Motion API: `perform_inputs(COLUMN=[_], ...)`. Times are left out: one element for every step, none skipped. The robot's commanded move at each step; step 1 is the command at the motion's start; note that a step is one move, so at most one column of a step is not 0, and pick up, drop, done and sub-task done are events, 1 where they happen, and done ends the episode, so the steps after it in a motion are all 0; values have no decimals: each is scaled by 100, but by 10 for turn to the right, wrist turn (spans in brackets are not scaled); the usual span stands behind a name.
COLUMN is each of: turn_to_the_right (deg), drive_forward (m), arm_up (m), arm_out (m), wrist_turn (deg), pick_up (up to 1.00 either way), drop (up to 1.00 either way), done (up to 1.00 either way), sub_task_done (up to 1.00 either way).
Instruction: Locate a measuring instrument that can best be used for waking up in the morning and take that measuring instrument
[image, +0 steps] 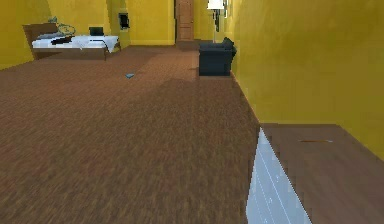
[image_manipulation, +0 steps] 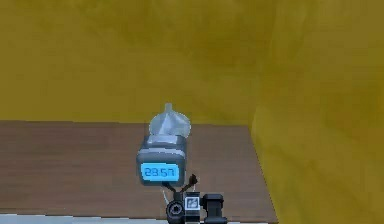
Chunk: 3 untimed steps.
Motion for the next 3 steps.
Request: perform_inputs(turn_to_the_right=[0, 0, 0], drive_forward=[0, 0, 0], arm_up=[0, 10, 0], arm_out=[0, 0, 0], wrist_turn=[0, 0, 0], pick_up=[100, 0, 0], drop=[0, 0, 0], done=[0, 0, 100], sub_task_done=[0, 0, 0])
